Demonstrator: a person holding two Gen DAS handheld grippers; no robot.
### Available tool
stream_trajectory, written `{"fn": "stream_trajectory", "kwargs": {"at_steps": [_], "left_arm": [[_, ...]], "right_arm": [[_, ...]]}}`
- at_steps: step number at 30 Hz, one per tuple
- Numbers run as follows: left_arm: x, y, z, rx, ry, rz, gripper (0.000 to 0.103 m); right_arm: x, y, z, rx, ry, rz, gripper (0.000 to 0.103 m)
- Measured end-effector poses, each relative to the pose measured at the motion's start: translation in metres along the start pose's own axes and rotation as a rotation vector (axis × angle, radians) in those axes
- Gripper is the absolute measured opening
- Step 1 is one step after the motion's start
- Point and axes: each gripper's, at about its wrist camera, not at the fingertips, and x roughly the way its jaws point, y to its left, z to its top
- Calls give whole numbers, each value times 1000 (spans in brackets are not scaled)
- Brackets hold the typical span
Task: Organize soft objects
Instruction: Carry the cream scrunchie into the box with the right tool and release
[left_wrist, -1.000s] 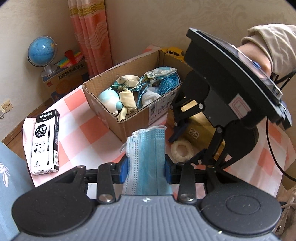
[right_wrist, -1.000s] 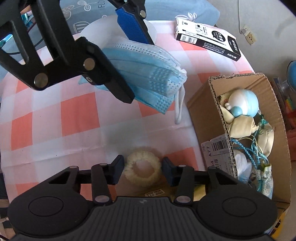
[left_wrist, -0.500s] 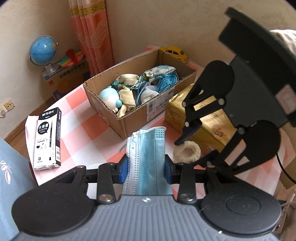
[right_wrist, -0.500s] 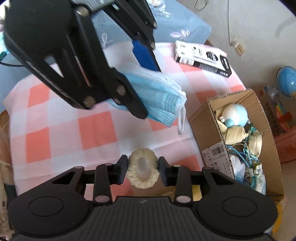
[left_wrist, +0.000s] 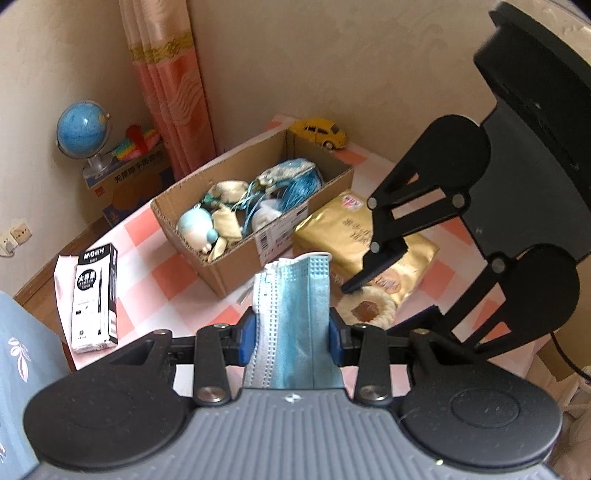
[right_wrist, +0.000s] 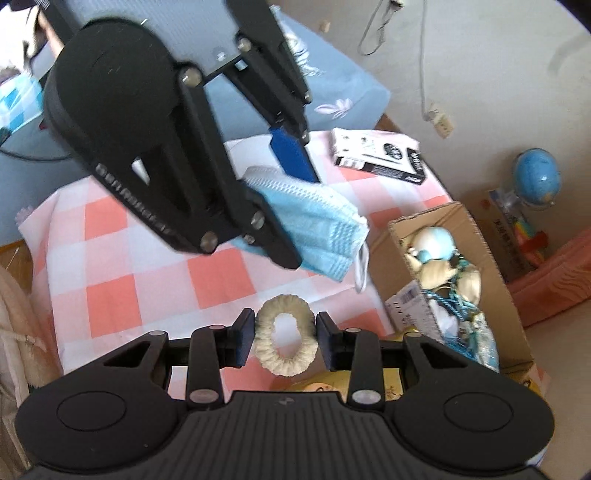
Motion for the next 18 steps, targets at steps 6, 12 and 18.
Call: {"fn": "stream_trajectory", "kwargs": {"at_steps": [6,12,18], "left_arm": [[-5,0,10,-3,-33,0,37],[-4,2,13,3,-39,-4,37],[-2,8,11,-17,-38,-4,37]], "right_arm": [[-10,-25,-12,93,-20,-77,41],[-19,-64,-23,208,-42,-147,41],[-13,-107,-21,315,-66,-196,41]]}}
